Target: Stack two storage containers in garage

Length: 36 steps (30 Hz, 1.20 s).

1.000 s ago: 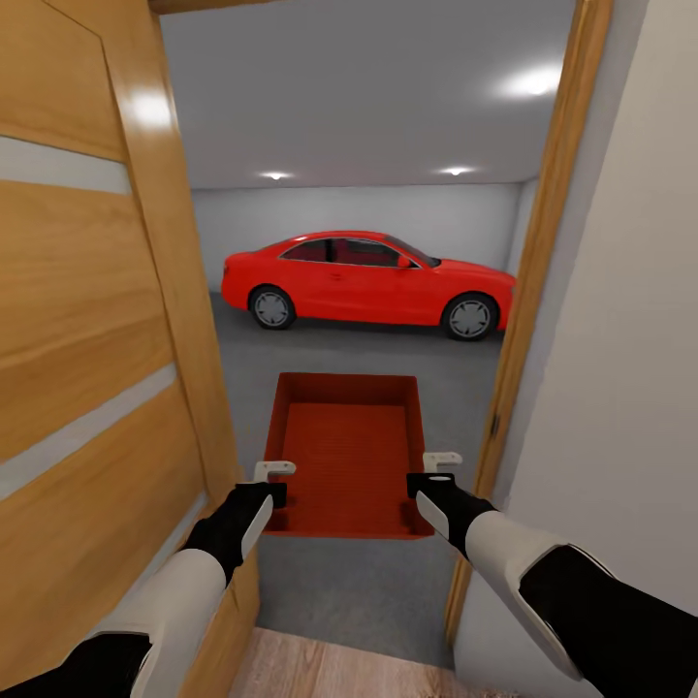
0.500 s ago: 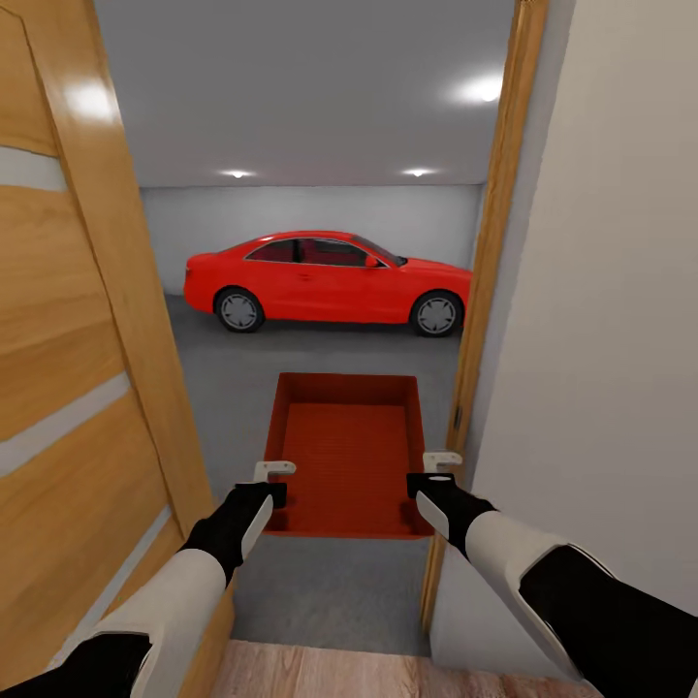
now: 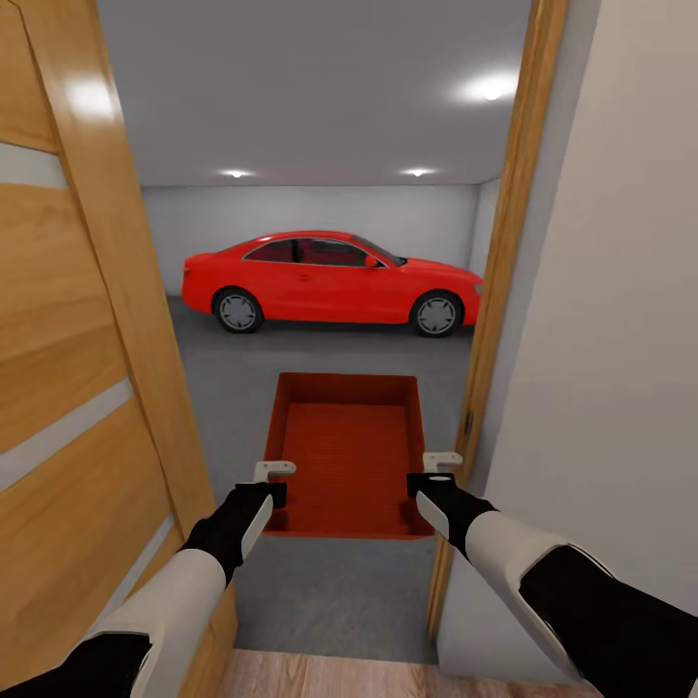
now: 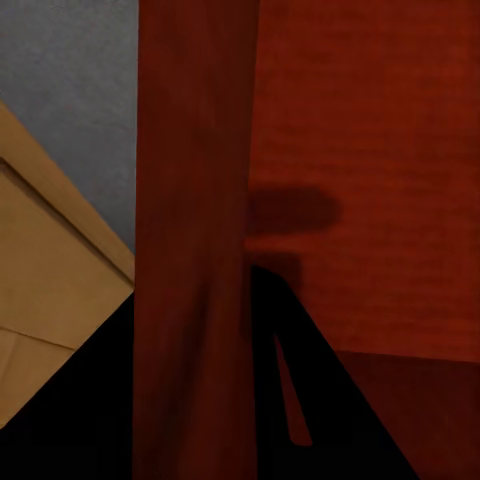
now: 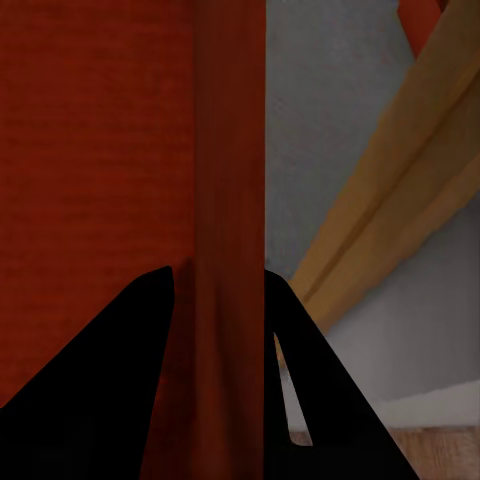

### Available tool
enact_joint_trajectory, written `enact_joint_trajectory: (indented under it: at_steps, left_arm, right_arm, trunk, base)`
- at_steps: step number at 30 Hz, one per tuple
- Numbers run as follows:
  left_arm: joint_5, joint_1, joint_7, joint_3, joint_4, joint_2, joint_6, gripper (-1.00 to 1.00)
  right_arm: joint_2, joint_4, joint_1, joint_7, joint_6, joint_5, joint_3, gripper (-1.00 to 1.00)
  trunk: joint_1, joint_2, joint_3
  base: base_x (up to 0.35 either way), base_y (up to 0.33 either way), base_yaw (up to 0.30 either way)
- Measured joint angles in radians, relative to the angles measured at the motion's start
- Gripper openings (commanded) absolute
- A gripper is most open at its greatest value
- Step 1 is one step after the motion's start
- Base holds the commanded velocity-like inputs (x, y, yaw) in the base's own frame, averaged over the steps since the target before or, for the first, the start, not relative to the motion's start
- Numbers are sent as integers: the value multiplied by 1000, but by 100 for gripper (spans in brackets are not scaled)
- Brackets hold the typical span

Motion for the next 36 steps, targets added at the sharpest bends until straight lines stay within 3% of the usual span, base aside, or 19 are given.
enact_joint_trajectory:
  at_steps: [12, 23, 36]
  left_arm:
    - [0, 0, 0, 0, 0, 0, 0, -100]
    - [-2, 0, 0, 1, 0, -1, 0, -100]
    - [0, 0, 0, 0, 0, 0, 0, -100]
  right_arm:
    - [0, 0, 0, 0, 0, 1, -1, -100]
    - [-1, 0, 0, 1, 0, -2, 1, -100]
    - [0, 0, 0, 0, 0, 1, -1, -100]
  trunk:
    - [0, 0, 0]
    - [0, 0, 0]
    - [0, 0, 0]
  base:
    - [0, 0, -7]
    - [0, 0, -166]
    - [110, 176, -4]
